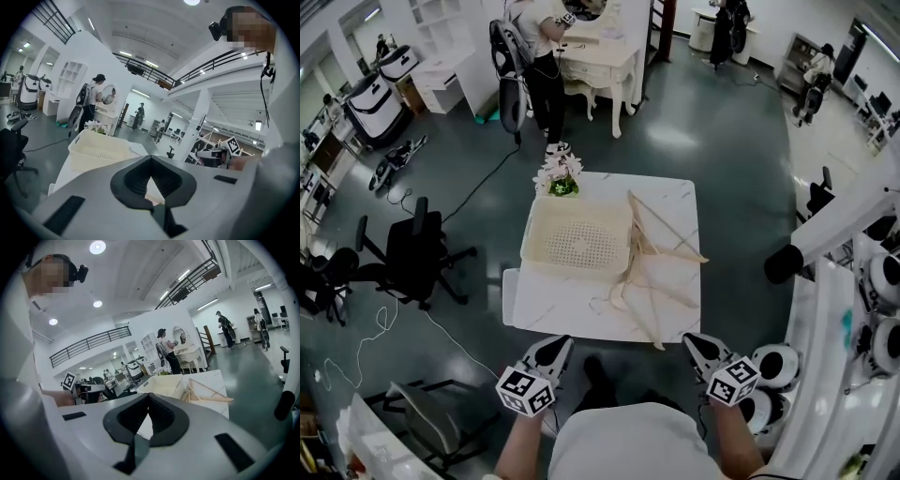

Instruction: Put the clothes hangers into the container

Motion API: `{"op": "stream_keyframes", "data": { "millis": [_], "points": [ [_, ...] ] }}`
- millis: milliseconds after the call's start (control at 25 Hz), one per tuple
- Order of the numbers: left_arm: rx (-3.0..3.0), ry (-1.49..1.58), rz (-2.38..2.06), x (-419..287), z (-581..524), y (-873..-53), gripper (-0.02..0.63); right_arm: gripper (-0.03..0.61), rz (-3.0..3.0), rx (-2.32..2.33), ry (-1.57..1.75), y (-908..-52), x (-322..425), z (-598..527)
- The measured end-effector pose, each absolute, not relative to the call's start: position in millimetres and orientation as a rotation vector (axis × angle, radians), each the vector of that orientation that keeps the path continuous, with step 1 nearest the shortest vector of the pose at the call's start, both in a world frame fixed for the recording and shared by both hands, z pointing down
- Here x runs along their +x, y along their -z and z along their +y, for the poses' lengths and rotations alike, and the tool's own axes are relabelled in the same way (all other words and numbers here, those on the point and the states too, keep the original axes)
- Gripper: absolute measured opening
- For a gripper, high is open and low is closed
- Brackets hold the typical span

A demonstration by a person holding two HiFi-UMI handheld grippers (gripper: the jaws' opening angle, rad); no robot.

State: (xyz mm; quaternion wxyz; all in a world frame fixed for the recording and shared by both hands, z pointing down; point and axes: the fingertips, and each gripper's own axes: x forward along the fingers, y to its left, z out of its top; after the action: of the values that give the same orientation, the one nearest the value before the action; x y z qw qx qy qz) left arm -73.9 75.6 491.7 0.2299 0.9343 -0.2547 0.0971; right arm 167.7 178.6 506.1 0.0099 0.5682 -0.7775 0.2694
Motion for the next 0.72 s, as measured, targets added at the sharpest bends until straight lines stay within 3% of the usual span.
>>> {"op": "stream_keyframes", "data": {
  "millis": [720],
  "points": [
    [2.581,-0.317,-0.648,-111.0,10.2,-516.7,0.008,0.018,-2.344,1.803,-0.843,-528.0,132.6,110.2]
  ]
}}
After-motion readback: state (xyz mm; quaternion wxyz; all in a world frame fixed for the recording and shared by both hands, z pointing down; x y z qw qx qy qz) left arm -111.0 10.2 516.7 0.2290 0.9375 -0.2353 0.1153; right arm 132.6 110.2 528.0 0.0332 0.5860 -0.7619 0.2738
